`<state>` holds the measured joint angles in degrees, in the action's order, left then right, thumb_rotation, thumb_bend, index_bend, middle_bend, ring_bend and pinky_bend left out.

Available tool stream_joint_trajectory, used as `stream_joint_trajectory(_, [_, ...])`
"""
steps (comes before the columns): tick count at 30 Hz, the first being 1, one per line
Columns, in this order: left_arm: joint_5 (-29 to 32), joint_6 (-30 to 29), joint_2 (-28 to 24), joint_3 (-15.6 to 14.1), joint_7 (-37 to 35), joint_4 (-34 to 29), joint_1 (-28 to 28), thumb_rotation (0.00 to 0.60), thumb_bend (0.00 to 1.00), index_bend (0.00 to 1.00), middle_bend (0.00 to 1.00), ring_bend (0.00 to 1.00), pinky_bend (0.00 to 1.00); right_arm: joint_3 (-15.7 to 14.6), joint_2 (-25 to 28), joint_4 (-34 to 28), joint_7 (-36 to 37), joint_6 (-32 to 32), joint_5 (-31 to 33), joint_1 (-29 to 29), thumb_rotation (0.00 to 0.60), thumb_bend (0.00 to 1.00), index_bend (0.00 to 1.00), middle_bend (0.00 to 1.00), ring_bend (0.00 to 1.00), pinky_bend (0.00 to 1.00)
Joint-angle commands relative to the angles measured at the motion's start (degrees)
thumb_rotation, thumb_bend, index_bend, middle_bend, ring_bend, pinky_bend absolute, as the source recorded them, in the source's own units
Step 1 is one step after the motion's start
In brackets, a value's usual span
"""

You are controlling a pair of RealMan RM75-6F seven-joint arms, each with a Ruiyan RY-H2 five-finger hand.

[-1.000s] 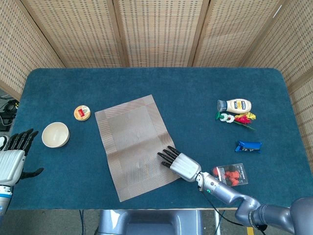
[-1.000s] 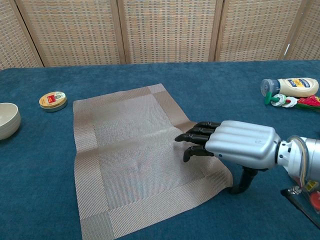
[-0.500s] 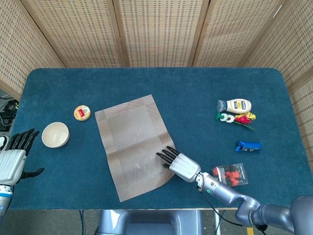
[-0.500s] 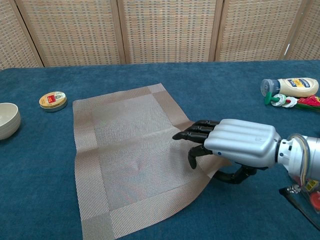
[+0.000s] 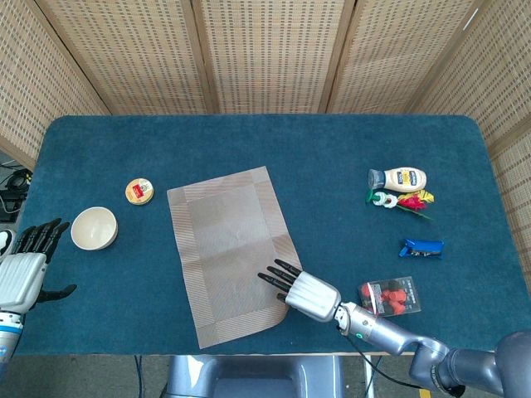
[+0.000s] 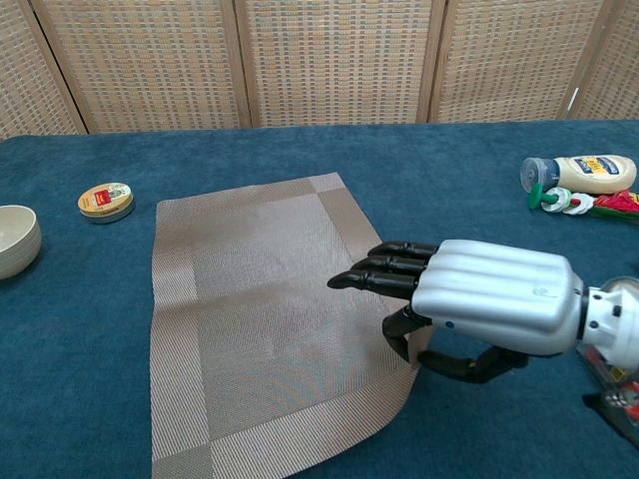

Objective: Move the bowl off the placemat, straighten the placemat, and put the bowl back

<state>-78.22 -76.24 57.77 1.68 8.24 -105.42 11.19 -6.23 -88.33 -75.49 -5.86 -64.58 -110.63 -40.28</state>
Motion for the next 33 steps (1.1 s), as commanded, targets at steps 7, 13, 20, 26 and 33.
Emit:
stream_joint_trajectory(7, [0.45,0.47,0.52,0.06,1.21,-0.29,0.19,0.6,0.0,0.0,0.0,0.0,0.0,-2.82,15.24,-2.1,-10.53,-6.2,-9.9,-1.53,0.6,0.63,0.71,0.04,0.0,0.0])
stream_joint_trajectory(13, [0.77,0.64,0.94,0.02,2.29,-0.47,0.24,0.6,0.0,0.0,0.0,0.0,0.0,-0.08,19.84,0.91,-14.98,-3.71,-9.28,-3.95,0.6,0.56,0.71,0.08,0.0,0.0])
stream_joint_trajectory(20, [1.48,0.72,1.23,0.25,2.87,-0.37,0.26,0.6,0.0,0.0,0.0,0.0,0.0,2.91,18.14,8.4,-17.49,-1.32,-9.39,-7.62,0.6,0.5,0.7,0.07,0.0,0.0])
stream_joint_trajectory(26, [3.03,1.43,1.58,0.82,3.26,0.11,0.66,0.6,0.0,0.0,0.0,0.0,0.0,4.43,13.11,20.02,-16.36,-1.25,-10.22,-11.58,0.6,0.46,0.68,0.07,0.0,0.0])
stream_joint_trajectory(33, [4.6,2.17,1.94,1.28,3.82,0.66,1.05,0.6,0.0,0.0,0.0,0.0,0.0,4.73,5.91,33.7,-12.25,-1.96,-9.34,-14.45,0.6,0.43,0.68,0.07,0.0,0.0])
